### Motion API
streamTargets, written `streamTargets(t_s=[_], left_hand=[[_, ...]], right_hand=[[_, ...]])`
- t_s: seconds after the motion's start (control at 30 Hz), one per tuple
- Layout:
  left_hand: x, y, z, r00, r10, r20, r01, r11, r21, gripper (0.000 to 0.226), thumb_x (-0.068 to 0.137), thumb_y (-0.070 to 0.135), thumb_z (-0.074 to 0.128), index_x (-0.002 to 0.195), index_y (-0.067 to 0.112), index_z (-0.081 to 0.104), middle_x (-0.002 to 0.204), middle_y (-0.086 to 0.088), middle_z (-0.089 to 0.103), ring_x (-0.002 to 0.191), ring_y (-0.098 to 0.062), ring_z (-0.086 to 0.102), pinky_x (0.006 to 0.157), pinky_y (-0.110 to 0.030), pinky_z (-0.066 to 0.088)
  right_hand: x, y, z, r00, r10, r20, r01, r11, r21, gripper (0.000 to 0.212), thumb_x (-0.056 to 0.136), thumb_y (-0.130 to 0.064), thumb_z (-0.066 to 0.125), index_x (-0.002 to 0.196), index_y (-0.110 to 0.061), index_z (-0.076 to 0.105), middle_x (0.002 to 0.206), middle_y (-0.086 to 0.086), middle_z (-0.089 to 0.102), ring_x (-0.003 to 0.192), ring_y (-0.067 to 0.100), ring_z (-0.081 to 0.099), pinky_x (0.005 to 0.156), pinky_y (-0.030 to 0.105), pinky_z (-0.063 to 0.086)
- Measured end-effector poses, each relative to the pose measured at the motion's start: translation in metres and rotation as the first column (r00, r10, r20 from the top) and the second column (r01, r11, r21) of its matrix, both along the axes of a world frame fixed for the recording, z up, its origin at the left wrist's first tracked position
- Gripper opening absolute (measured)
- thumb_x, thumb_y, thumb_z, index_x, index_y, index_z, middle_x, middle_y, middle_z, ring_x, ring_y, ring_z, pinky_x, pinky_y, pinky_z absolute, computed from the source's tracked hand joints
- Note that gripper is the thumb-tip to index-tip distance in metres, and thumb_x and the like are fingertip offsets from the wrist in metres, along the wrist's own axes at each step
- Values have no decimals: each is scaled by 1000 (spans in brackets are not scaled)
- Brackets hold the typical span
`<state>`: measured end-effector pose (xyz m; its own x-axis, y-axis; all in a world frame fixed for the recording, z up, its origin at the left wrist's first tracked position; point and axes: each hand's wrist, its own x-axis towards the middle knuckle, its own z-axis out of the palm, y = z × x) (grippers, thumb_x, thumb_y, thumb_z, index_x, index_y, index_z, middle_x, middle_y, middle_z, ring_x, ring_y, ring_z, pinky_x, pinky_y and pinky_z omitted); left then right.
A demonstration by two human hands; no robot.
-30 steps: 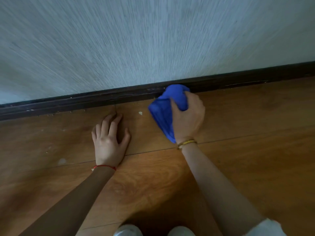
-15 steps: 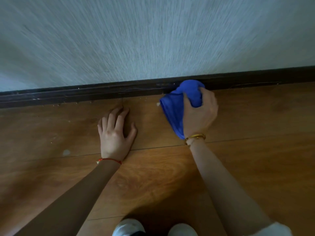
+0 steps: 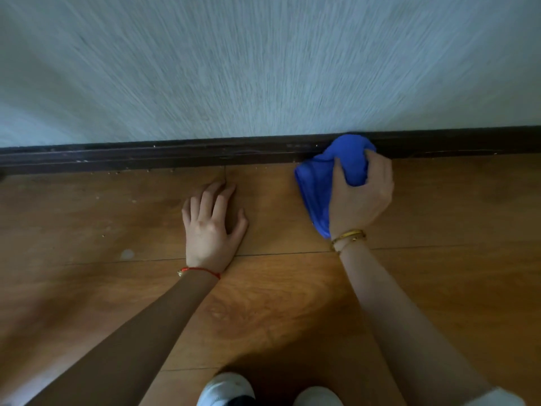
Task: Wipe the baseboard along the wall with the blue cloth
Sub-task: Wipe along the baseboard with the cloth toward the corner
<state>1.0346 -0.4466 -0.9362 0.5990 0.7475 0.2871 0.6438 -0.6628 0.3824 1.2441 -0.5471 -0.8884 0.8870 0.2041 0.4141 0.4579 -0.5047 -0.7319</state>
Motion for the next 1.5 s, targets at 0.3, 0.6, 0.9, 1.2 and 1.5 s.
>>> streamTargets(t_s=[0.3, 0.6, 0.9, 1.2, 1.5], left_hand=[[-2, 2, 0, 1000, -17, 6, 17, 1000, -17, 43, 92, 31, 61, 130, 10, 65, 133, -13, 61, 114, -34, 53, 101, -55, 41], [-2, 1, 1, 1000, -18, 8, 18, 999, -28, 43, 92, 29, 63, 131, 11, 64, 136, -12, 60, 118, -35, 53, 104, -56, 40], [-1, 1, 2, 1000, -13, 8, 14, 1000, -14, 43, 93, 30, 62, 131, 11, 65, 134, -12, 60, 117, -34, 53, 105, -54, 38], [6, -6, 7, 1000, -13, -19, 12, 999, -32, 46, 95, 35, 59, 134, 12, 63, 137, -11, 59, 121, -36, 54, 106, -54, 37], [70, -28, 16, 987, -160, 3, 160, 987, -18, 46, 92, 33, 61, 132, 11, 64, 133, -10, 61, 120, -36, 56, 110, -52, 33]], right_hand=[[-14, 25, 7, 948, 244, 202, -219, 966, -138, 22, 80, -15, 80, 95, -5, 68, 88, 7, 65, 79, 23, 59, 70, 39, 47], [-24, 31, 10, 953, 229, 200, -205, 970, -131, 22, 79, -11, 79, 95, -3, 66, 88, 9, 64, 79, 23, 59, 70, 35, 48], [-7, -1, 4, 998, 57, 17, -55, 992, -112, 23, 81, -16, 78, 98, -7, 65, 96, 5, 61, 86, 17, 58, 74, 38, 53], [9, -23, 4, 989, 47, -139, -44, 999, 22, 22, 90, -26, 72, 100, -8, 65, 91, 2, 61, 84, 17, 60, 74, 39, 54], [12, -26, 0, 989, 56, -133, -51, 998, 47, 42, 92, -23, 71, 127, -8, 55, 119, 5, 60, 108, 9, 56, 94, 12, 43]])
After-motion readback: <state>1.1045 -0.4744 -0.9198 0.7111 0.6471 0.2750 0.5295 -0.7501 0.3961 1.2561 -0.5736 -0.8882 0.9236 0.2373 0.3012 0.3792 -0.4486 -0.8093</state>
